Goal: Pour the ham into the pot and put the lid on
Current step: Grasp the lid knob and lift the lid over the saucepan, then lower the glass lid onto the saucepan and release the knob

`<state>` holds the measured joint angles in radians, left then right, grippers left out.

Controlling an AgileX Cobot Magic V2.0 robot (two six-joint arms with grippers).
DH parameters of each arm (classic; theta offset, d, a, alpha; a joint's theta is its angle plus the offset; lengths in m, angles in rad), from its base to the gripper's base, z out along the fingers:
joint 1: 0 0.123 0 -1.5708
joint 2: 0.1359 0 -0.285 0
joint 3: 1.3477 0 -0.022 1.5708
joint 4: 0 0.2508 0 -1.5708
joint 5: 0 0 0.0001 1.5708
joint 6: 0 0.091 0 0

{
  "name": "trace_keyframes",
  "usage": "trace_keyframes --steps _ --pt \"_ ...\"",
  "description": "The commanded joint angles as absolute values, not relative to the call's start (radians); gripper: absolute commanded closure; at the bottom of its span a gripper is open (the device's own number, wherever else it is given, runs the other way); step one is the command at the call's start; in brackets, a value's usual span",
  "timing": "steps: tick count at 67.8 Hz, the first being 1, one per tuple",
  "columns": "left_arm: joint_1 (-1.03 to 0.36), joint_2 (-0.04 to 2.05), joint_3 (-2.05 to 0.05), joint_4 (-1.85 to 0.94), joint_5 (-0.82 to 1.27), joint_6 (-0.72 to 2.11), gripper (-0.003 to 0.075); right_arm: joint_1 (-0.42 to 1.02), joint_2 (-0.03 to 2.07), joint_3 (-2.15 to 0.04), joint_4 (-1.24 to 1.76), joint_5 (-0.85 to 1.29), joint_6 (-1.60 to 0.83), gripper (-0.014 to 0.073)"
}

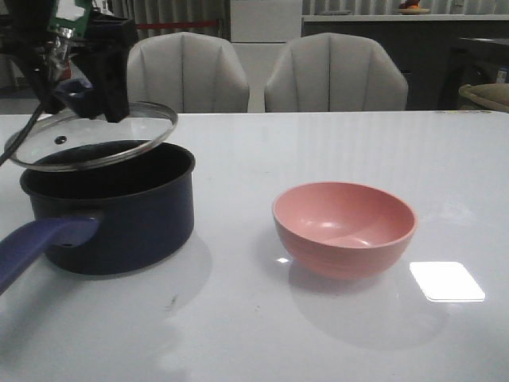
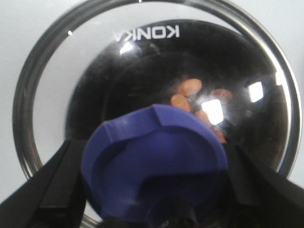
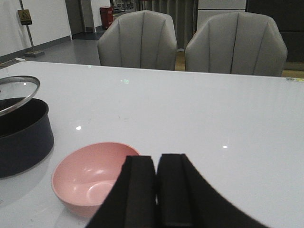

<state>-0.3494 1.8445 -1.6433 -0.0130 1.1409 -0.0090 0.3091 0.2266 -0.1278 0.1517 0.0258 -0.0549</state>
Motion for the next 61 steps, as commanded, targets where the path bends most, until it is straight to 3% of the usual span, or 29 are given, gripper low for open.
trace_keyframes --steps 1,35,53,61 --pt "-0.367 1.812 -1.680 -0.020 1.107 -0.010 0.0397 0.307 0.234 -0.157 0.140 -0.056 -0.066 0.0448" --pt "-0.368 1.858 -1.680 -0.054 1.180 0.014 0.0391 0.307 0.234 -0.157 0.140 -0.056 -0.066 0.0448" --pt "-0.368 1.869 -1.680 -0.054 1.176 0.016 0.0164 0.307 0.234 -0.157 0.140 -0.056 -0.066 0.0448" --pt "-0.368 1.874 -1.680 -0.054 1.166 0.016 0.0168 0.307 0.234 -0.157 0.140 -0.056 -0.066 0.0448"
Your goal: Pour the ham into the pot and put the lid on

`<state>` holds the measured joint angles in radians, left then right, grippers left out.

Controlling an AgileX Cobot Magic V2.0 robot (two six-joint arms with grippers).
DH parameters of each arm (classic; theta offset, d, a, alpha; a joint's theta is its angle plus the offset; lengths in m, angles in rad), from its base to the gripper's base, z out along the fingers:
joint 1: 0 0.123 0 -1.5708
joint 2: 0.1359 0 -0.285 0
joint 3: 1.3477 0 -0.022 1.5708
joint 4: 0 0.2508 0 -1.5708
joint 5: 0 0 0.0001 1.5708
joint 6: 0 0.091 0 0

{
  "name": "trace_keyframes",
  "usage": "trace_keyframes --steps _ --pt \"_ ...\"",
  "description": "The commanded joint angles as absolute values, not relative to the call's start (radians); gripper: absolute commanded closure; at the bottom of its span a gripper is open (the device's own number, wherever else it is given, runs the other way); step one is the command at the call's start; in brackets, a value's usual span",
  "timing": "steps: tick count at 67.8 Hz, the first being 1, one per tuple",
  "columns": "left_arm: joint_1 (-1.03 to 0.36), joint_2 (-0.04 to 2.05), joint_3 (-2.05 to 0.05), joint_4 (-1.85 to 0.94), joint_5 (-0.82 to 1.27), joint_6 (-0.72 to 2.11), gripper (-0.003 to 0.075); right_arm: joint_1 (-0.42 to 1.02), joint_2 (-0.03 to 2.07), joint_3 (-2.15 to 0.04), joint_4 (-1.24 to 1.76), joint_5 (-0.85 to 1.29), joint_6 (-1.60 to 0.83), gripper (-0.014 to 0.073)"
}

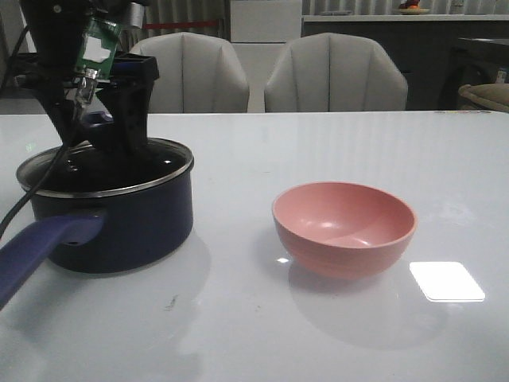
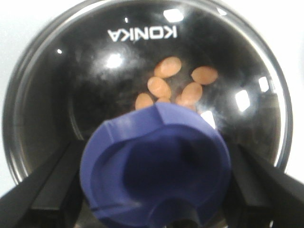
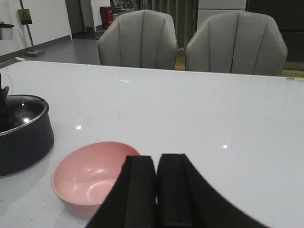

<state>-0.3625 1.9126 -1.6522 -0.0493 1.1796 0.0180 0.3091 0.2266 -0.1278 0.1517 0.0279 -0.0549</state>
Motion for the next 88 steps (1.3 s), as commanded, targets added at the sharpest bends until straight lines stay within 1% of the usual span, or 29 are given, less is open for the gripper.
trace_keyframes --steps 1,24,31,45,66,88 --pt "-0.368 1.874 -1.680 -0.054 1.166 0.016 0.0168 0.307 0.234 -0.157 0.140 -0.056 -0.066 0.0448" --pt "-0.368 1.836 -1.774 -0.058 1.149 0.016 0.0169 0.307 0.234 -0.157 0.140 -0.056 -0.066 0.0448" --pt "-0.362 1.778 -1.774 -0.056 1.117 0.067 0.0169 0.307 0.234 -0.157 0.140 -0.056 -0.066 0.0448" --pt "-0.362 1.627 -1.720 -0.064 1.048 0.069 0.0169 0.307 0.234 -0.157 0.140 -0.056 -0.066 0.0448" --pt "-0.362 1.250 -1.364 -0.099 0.848 0.069 0.0169 0.307 0.234 -0.157 0.140 -0.056 -0.066 0.0448" --pt "-0.362 0.863 -0.944 -0.089 0.559 0.069 0.0169 0.307 0.234 -0.157 0.140 -0.056 -0.066 0.0448"
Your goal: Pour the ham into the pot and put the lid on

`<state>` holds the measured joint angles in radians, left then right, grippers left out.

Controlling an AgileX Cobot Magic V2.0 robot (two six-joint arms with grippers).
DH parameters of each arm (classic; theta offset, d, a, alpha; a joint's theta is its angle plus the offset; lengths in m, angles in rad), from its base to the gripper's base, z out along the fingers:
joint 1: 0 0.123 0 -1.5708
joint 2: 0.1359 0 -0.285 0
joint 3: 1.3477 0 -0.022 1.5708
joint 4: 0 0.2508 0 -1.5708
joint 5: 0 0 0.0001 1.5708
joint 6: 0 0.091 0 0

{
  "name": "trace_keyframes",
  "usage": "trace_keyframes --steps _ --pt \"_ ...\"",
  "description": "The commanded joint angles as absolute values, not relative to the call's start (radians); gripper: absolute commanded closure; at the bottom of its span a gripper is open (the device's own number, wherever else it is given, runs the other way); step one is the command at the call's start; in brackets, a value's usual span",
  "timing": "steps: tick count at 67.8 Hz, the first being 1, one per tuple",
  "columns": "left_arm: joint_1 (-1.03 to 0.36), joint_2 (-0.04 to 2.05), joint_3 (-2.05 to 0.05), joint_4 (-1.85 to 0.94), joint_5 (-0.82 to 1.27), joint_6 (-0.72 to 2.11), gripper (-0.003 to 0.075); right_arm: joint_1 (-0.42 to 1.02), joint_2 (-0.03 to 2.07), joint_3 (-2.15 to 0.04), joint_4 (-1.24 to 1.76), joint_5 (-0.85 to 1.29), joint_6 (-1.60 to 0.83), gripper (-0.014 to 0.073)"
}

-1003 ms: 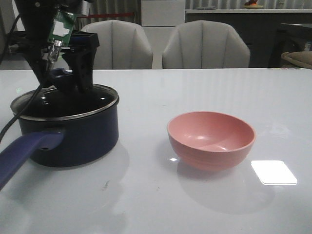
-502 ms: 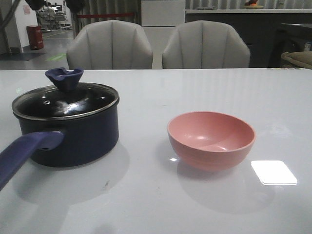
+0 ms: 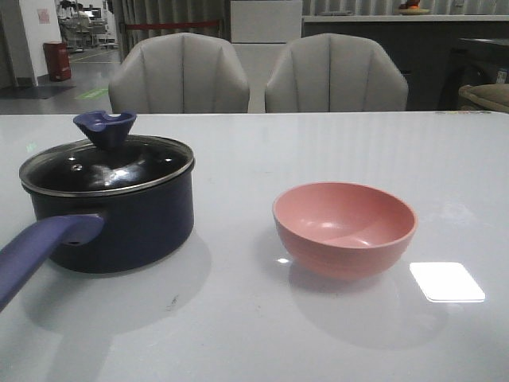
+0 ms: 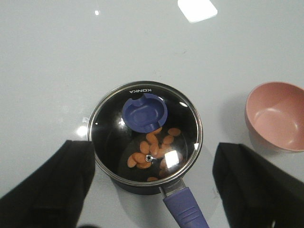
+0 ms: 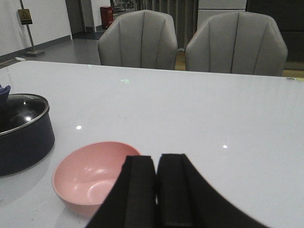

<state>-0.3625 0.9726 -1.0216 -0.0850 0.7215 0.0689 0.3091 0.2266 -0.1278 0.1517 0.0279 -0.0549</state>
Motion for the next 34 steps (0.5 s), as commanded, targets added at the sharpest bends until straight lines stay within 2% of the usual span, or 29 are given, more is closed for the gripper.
trace_keyframes --steps 1,23,29,34 --pt "-0.362 0.849 -0.928 -0.089 0.548 0.069 0.0169 0.307 0.234 -0.157 0.140 -0.056 -0.066 0.0448" --pt "-0.362 0.438 -0.594 -0.111 0.397 0.069 0.0172 0.307 0.234 -0.157 0.140 -0.056 -0.066 0.0448" --pt "-0.362 0.330 -0.510 -0.111 0.365 0.069 0.0221 0.307 0.234 -0.157 0.140 -0.056 -0.066 0.0448" --pt "-0.362 0.258 -0.461 -0.111 0.354 0.069 0.0305 0.307 0.234 -0.157 0.140 -0.056 -0.066 0.0448"
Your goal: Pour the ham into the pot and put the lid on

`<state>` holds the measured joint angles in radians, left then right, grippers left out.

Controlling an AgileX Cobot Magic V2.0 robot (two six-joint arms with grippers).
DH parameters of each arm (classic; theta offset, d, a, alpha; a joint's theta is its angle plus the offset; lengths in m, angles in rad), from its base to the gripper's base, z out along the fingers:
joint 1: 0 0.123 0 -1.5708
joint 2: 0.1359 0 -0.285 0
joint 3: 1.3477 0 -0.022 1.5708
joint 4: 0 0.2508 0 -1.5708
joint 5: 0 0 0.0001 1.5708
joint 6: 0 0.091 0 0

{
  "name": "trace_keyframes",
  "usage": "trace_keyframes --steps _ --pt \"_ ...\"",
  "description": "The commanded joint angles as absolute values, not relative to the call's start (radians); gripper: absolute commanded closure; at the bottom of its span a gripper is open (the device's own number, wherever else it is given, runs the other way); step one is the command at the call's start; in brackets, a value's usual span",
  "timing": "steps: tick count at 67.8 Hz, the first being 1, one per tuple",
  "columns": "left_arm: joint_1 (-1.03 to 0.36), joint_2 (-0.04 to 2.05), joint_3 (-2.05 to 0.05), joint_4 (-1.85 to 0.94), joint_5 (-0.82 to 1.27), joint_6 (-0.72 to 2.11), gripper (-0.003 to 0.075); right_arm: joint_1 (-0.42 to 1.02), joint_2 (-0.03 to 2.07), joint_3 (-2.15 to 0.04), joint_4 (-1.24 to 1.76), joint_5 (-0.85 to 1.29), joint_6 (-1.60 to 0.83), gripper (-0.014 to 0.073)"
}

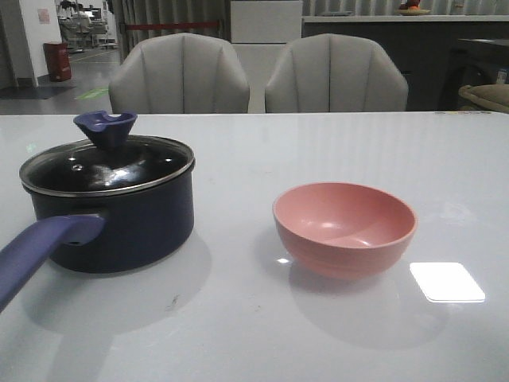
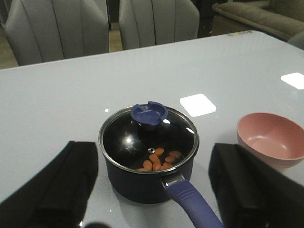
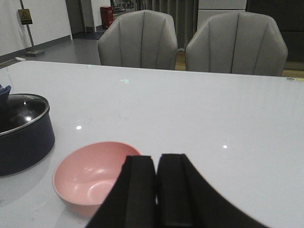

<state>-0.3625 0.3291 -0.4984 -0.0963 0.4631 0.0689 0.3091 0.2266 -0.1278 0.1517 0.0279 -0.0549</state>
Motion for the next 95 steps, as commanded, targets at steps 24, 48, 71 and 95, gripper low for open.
trace_keyframes --steps 24,48,71,95 --pt "-0.362 0.165 -0.400 -0.115 0.338 0.069 0.0599 0.307 0.234 -0.157 0.140 -0.056 -0.066 0.0448" --pt "-0.362 0.165 -0.400 -0.115 0.338 0.069 0.0599 0.307 0.234 -0.157 0.140 -0.056 -0.066 0.0448" --pt "-0.362 0.165 -0.381 -0.051 0.338 0.069 0.0599 0.307 0.234 -0.157 0.140 -0.056 -0.066 0.0448" --pt "-0.186 0.158 -0.141 -0.056 0.017 0.063 0.0599 0.307 0.234 -0.157 0.140 -0.056 -0.066 0.0448"
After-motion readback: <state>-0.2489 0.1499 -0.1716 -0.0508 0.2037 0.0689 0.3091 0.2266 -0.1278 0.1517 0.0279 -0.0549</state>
